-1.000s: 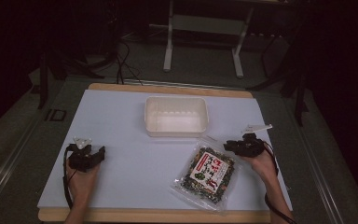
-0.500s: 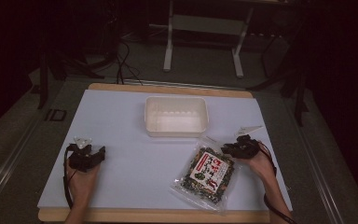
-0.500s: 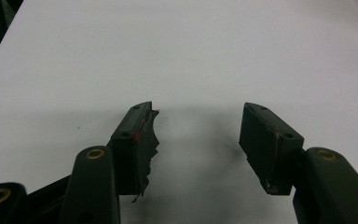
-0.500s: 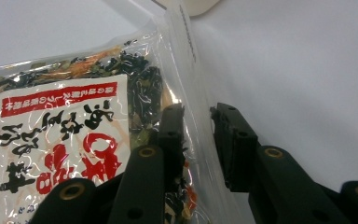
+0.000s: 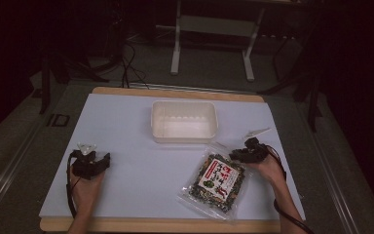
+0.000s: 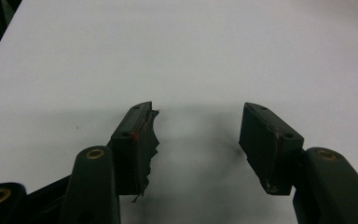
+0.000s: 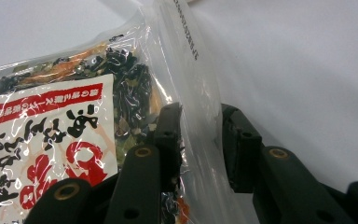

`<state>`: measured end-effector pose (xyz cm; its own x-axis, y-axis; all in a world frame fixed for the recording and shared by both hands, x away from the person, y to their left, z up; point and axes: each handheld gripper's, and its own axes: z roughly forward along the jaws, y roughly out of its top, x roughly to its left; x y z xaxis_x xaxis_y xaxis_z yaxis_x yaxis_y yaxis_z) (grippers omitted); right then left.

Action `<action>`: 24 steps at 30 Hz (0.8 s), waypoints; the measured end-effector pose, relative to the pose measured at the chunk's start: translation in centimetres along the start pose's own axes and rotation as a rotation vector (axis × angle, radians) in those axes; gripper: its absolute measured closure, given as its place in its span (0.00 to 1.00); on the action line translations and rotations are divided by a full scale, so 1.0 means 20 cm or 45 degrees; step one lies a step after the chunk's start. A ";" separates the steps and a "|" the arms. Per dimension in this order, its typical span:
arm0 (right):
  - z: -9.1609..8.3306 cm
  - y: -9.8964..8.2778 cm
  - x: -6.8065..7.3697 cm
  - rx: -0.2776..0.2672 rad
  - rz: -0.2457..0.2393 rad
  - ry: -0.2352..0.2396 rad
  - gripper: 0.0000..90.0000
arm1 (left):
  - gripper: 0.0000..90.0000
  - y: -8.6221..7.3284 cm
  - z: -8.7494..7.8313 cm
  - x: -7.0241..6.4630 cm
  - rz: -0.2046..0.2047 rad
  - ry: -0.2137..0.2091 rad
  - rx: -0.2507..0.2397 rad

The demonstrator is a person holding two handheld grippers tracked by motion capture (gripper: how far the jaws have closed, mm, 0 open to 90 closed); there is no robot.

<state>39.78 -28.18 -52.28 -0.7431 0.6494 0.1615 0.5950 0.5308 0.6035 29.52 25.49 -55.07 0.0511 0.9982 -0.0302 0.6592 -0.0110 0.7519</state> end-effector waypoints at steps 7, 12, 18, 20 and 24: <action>0.02 0.01 0.01 0.044 -0.040 -0.047 0.93 | 0.50 0.00 0.00 0.00 0.005 0.003 0.005; 0.03 0.02 0.07 0.091 -0.140 -0.123 0.99 | 0.50 0.00 0.00 0.00 0.008 0.005 0.008; 0.00 0.04 0.09 0.082 -0.181 -0.136 0.99 | 0.50 0.00 0.00 0.00 0.007 0.006 0.009; 0.00 0.04 0.09 0.083 -0.184 -0.138 0.99 | 0.50 0.00 0.00 0.00 0.006 0.007 0.008; -0.01 0.03 0.10 0.069 -0.177 -0.130 0.99 | 0.50 0.00 0.00 0.00 0.001 0.005 0.004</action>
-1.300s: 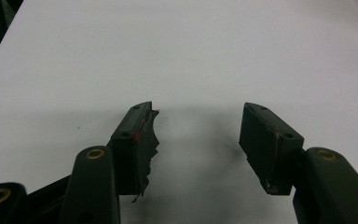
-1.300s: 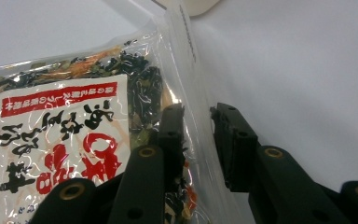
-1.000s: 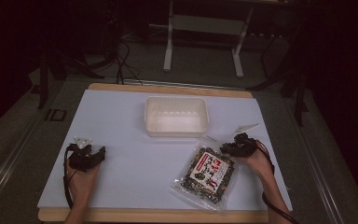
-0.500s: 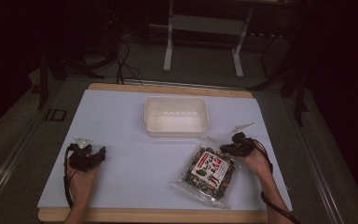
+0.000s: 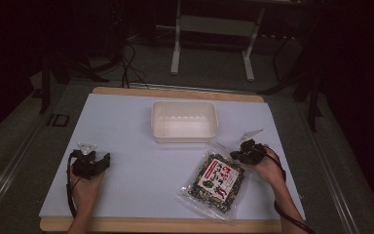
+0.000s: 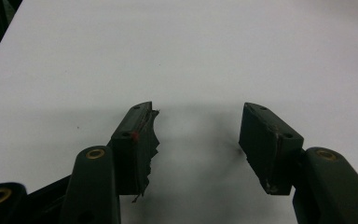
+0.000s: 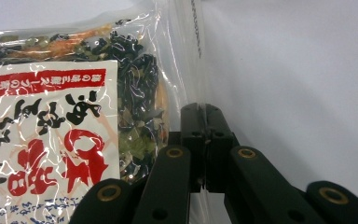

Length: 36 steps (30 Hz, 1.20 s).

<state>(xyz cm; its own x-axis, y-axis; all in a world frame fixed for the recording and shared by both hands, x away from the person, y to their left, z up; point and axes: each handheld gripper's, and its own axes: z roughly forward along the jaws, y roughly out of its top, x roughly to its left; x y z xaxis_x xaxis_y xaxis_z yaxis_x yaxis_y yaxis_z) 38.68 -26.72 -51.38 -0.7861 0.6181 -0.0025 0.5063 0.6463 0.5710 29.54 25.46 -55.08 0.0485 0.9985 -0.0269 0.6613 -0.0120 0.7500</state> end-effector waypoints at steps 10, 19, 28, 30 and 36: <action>-0.04 -0.01 0.01 -0.012 -0.008 -0.006 0.99 | 0.50 0.00 0.00 0.00 0.002 0.000 0.000; -0.11 0.01 0.02 -0.069 -0.009 0.015 0.99 | 0.50 0.00 0.00 0.00 0.000 -0.001 -0.002; -0.22 0.07 0.04 -0.114 -0.042 0.011 0.99 | 0.50 0.00 0.00 0.00 0.000 -0.003 -0.006; -0.23 0.08 0.04 -0.120 -0.051 0.010 0.99 | 0.50 0.00 0.00 0.00 -0.001 -0.003 -0.006; -0.28 0.12 0.05 -0.128 -0.061 0.016 0.99 | 0.50 0.00 0.00 0.00 0.000 -0.004 -0.007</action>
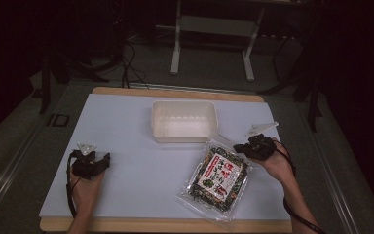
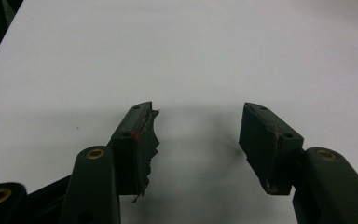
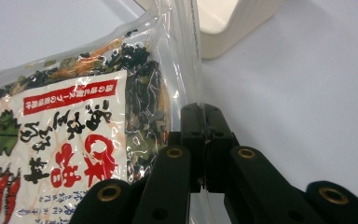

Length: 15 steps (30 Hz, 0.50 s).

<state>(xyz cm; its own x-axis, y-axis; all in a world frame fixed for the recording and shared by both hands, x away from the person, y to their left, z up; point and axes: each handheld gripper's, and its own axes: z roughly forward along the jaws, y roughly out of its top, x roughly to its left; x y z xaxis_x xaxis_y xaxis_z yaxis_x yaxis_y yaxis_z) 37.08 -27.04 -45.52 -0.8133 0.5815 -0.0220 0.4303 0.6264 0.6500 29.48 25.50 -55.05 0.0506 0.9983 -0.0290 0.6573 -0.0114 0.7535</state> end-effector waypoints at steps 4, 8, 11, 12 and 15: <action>-0.02 0.03 0.00 -0.015 -0.005 0.008 0.99 | 0.50 0.00 0.00 0.00 0.000 0.000 0.000; -0.05 0.06 -0.01 -0.038 -0.002 0.017 0.99 | 0.50 0.00 0.00 0.00 0.000 -0.001 0.000; -0.07 0.08 -0.01 -0.054 0.000 0.019 0.99 | 0.50 0.00 0.00 0.00 0.000 -0.001 0.000; -0.07 0.09 -0.01 -0.056 0.003 0.022 0.99 | 0.50 0.00 0.00 0.00 -0.003 -0.001 -0.003; -0.08 0.12 -0.01 -0.062 -0.002 0.028 0.99 | 0.50 0.00 0.00 0.00 0.002 0.000 -0.001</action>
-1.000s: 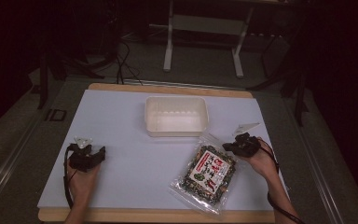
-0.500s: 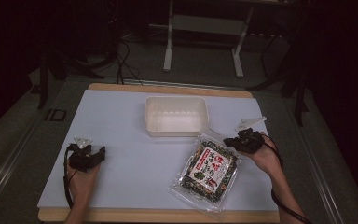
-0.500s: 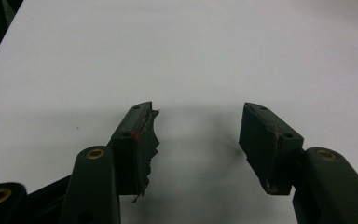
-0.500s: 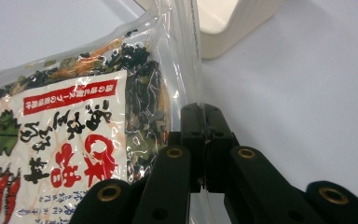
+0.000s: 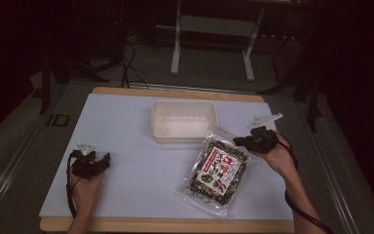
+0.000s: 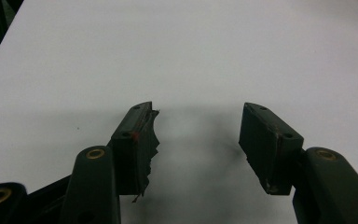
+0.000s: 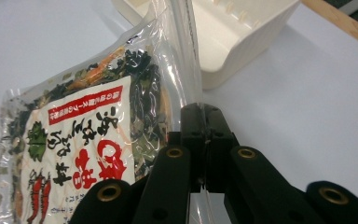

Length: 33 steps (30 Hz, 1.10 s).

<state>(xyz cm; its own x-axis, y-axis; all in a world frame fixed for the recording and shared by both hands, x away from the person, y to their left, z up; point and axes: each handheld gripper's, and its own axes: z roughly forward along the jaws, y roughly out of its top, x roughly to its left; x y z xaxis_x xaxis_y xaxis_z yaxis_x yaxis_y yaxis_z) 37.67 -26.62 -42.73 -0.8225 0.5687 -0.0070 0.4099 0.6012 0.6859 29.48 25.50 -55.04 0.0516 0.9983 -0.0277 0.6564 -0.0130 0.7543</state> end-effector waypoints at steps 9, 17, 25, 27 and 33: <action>-0.02 0.07 0.01 -0.013 -0.007 0.015 0.99 | 0.50 0.00 0.00 0.00 -0.003 -0.003 -0.004; -0.04 0.11 0.01 -0.033 -0.011 0.034 0.99 | 0.50 0.00 0.00 0.00 0.000 -0.002 -0.002; -0.07 0.17 0.01 -0.049 -0.027 0.039 0.99 | 0.50 0.00 0.00 0.00 -0.003 -0.002 -0.005; -0.08 0.18 0.01 -0.052 -0.024 0.040 0.99 | 0.50 0.00 0.00 0.00 -0.003 -0.002 -0.005; -0.12 0.25 0.02 -0.073 -0.045 0.053 0.99 | 0.50 0.00 0.00 0.00 -0.003 -0.003 -0.005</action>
<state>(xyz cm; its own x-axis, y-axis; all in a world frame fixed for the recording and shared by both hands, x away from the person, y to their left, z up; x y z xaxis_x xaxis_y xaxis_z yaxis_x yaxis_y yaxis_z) 38.46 -24.65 -37.55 -0.8523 0.5231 -0.0029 0.3579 0.5870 0.7262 29.46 25.53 -55.01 0.0515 0.9982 -0.0309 0.6537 -0.0103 0.7567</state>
